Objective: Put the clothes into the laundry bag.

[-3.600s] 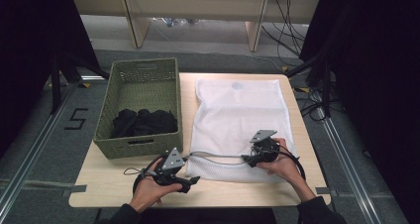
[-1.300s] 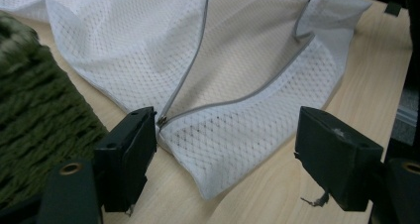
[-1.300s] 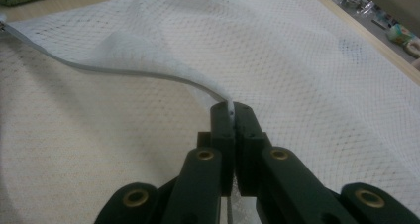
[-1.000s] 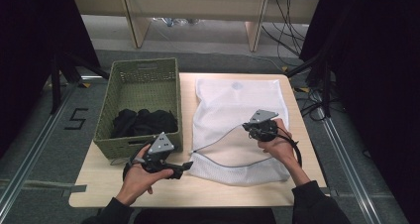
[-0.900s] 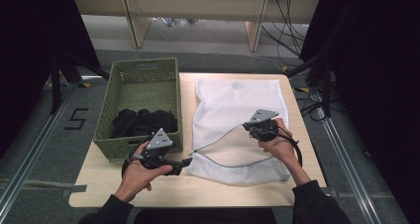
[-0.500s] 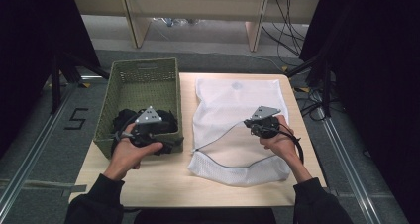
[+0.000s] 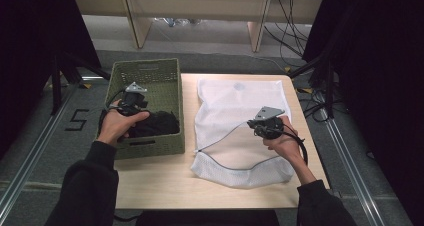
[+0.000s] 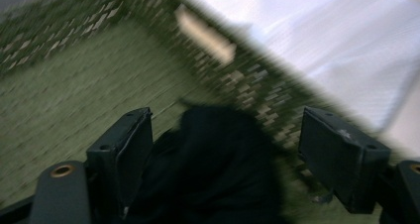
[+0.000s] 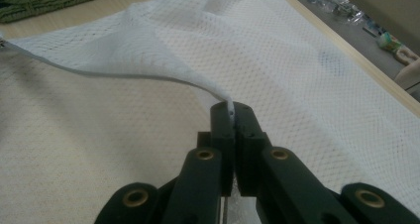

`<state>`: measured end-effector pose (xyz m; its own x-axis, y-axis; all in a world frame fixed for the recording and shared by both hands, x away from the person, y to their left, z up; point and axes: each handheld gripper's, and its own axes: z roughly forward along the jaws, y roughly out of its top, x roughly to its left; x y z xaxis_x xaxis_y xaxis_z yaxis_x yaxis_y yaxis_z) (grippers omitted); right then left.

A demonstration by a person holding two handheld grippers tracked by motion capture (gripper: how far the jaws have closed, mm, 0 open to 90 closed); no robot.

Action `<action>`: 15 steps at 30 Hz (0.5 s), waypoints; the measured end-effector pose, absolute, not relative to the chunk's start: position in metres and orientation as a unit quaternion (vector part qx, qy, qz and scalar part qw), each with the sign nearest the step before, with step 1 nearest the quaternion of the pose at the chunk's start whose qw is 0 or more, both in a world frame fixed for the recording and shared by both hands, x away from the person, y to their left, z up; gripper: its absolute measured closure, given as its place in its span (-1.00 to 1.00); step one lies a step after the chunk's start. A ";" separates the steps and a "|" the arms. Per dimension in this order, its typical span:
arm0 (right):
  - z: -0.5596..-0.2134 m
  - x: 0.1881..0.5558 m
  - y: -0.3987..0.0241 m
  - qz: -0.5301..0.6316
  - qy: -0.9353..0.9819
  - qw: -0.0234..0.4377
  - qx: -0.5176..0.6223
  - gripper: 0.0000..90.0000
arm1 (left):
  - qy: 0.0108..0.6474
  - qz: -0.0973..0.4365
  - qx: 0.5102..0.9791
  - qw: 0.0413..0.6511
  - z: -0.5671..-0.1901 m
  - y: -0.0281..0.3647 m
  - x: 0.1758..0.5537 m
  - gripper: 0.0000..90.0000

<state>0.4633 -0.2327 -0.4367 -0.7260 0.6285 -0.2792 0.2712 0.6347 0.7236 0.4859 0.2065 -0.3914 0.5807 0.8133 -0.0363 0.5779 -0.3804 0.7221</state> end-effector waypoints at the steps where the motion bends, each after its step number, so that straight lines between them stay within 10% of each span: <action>1: -0.437 0.462 -0.233 0.337 0.865 0.261 0.265 1.00 | 0.435 0.163 0.810 0.358 -0.397 0.208 0.491 -0.54; 15: -0.443 0.461 -0.237 0.329 0.868 0.254 0.271 0.99 | 0.441 0.089 0.844 0.291 -0.444 0.220 0.535 -0.54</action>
<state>0.4613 -0.2375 -0.4426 -0.7235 0.6383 -0.2631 0.3038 0.6365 0.7089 0.5351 0.2200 -0.4437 0.5946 0.7970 -0.1057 0.6932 -0.4416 0.5696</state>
